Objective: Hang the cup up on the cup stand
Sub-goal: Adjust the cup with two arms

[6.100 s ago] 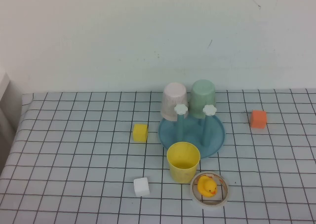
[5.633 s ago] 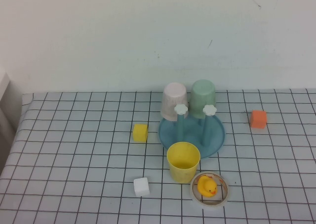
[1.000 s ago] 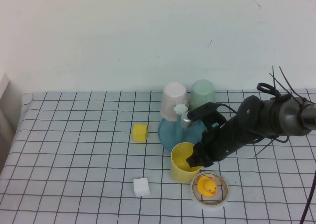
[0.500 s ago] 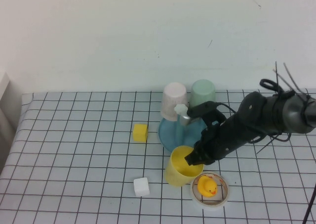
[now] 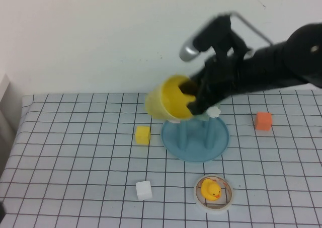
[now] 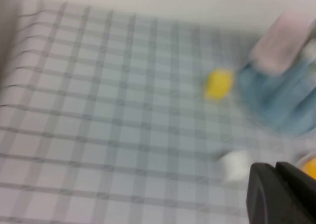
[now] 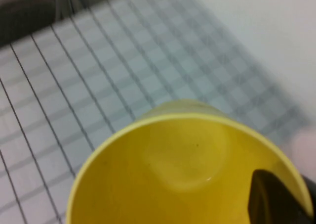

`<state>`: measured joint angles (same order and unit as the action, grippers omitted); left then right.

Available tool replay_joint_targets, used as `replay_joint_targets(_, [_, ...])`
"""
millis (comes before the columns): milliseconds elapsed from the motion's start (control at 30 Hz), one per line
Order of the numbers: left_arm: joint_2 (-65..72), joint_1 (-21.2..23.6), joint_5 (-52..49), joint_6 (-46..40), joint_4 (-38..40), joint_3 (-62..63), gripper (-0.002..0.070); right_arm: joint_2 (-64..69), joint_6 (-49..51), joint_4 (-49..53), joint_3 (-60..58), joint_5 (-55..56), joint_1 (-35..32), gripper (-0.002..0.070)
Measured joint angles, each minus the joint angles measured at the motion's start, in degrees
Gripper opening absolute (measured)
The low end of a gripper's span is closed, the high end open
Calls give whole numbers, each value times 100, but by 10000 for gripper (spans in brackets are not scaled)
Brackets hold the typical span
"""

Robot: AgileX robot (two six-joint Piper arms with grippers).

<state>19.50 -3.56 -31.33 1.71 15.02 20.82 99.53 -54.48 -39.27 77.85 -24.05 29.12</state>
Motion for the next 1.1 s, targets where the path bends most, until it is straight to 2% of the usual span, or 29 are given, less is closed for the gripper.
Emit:
replay_joint_targets(67, [0, 0, 303, 14, 848, 0, -1, -350, -174, 0, 0, 223, 265, 17])
replay_joint_targets(233, [12, 0, 743, -171, 3536, 0, -1, -882, -317, -57, 0, 877, 929, 17])
replay_joint_targets(433, [12, 0, 637, -1675, 6533, 0, 0, -993, -509, -114, 0, 1502, 1759, 17])
replay_joint_targets(533, [12, 0, 654, -2231, 7632, 0, 50, -960, -712, -129, -53, 2020, 2162, 17])
replay_joint_targets(633, [12, 0, 904, -2374, 8065, 0, 223, -955, -832, -154, -220, 2840, 2480, 17])
replay_joint_targets(667, [12, 0, 1007, -2213, 8119, 0, 314, -955, -889, -153, -282, 3024, 2547, 17])
replay_joint_targets(733, [12, 0, 1150, -1572, 8212, 0, 503, -955, -955, -166, -401, 3297, 2685, 17])
replay_joint_targets(800, [12, 0, 1186, -923, 8260, 0, 613, -955, -955, -166, -501, 3416, 2815, 17])
replay_joint_targets(900, [12, 0, 1186, -528, 8265, 0, 670, -955, -1009, -188, -580, 3509, 3047, 17])
replay_joint_targets(1100, [12, 0, 1195, -392, 8274, 0, 690, -955, -1192, -188, -610, 3675, 3447, 17])
